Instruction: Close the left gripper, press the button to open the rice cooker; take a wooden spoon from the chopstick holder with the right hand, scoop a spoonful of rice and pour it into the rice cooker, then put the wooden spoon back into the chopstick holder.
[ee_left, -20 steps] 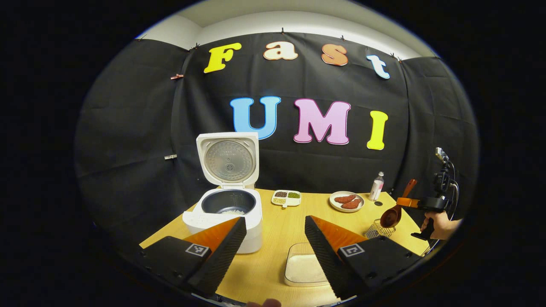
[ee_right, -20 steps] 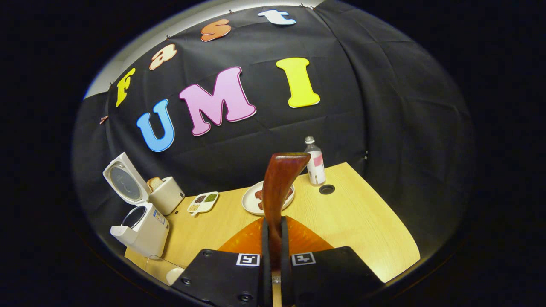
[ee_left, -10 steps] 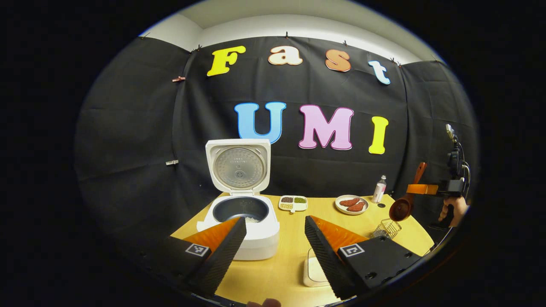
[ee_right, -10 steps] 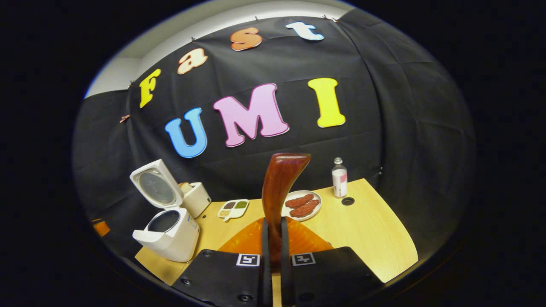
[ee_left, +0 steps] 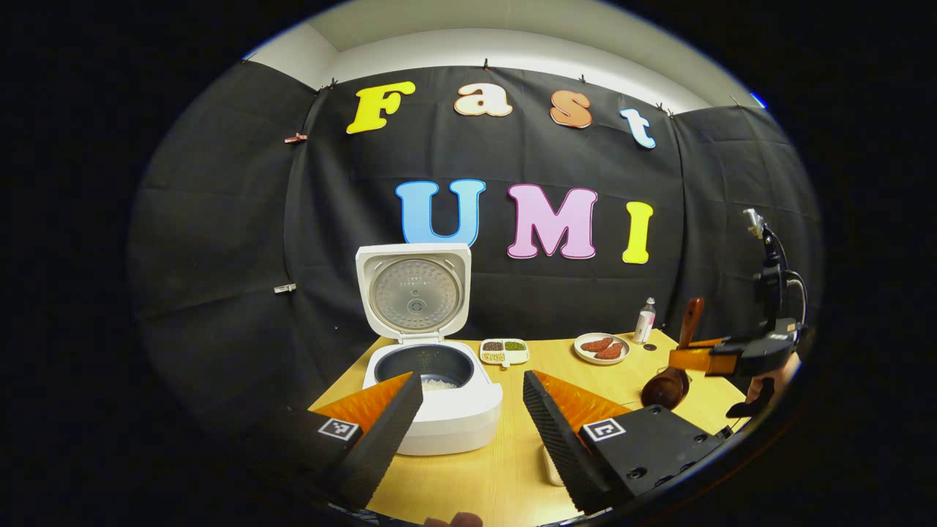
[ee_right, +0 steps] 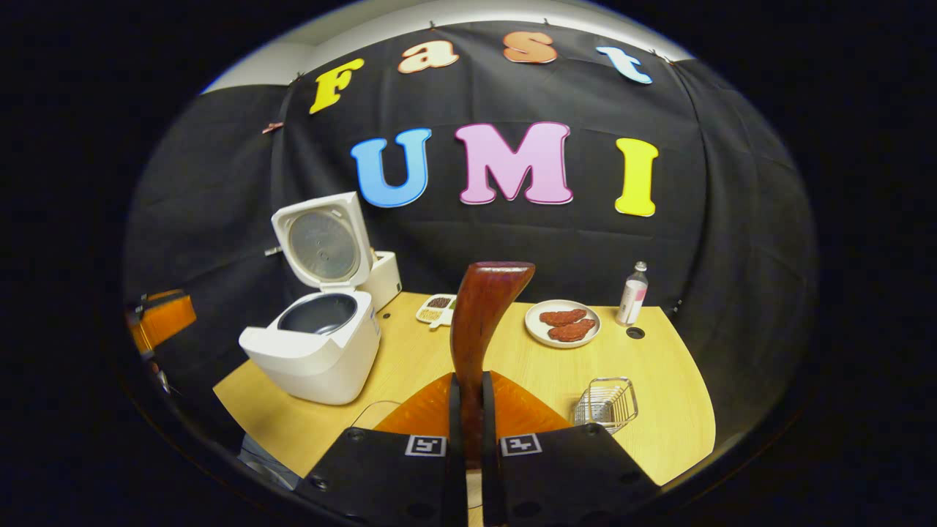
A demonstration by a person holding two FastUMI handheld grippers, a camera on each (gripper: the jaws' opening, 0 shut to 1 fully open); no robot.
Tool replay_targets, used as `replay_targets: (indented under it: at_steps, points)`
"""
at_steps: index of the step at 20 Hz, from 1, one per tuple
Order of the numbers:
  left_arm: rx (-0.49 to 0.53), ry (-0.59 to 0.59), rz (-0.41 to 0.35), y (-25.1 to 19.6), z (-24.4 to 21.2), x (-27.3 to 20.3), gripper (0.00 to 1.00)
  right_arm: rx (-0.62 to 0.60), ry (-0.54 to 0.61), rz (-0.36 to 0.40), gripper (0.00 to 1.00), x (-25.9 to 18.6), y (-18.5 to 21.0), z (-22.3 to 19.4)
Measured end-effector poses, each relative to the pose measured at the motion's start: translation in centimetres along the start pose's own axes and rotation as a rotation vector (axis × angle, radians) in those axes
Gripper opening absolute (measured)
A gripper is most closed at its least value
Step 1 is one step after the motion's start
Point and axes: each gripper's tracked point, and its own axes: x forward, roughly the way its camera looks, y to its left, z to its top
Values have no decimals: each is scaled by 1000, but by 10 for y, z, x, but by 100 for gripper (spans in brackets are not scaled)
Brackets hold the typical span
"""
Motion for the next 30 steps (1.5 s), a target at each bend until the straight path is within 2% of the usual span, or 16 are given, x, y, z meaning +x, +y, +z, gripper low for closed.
replay_targets:
  at_steps: [3, 7, 11, 15, 22, 25, 30]
  points:
    - [-2, -10, -12, 12, 2, 1, 95, -111, 76, -30, 12, 15, 17, -42]
    - [-21, -10, -12, 26, -2, 3, 95, -204, 152, -96, 13, 36, 17, -84]
    - [-27, -1, -16, 36, -8, 6, 95, -252, 218, -161, 12, 52, 13, -114]
    - [-41, -1, -18, 45, -10, 10, 95, -235, 254, -174, 12, 63, 20, -127]
    - [-70, 12, -13, 48, -17, 9, 95, 193, 289, -144, 13, 67, 43, -134]
    - [-68, 14, -11, 49, -17, 9, 95, 372, 283, -129, 13, 66, 34, -135]
    - [-78, 12, -2, 50, -17, 8, 95, 699, 259, -59, 13, 58, 22, -139]
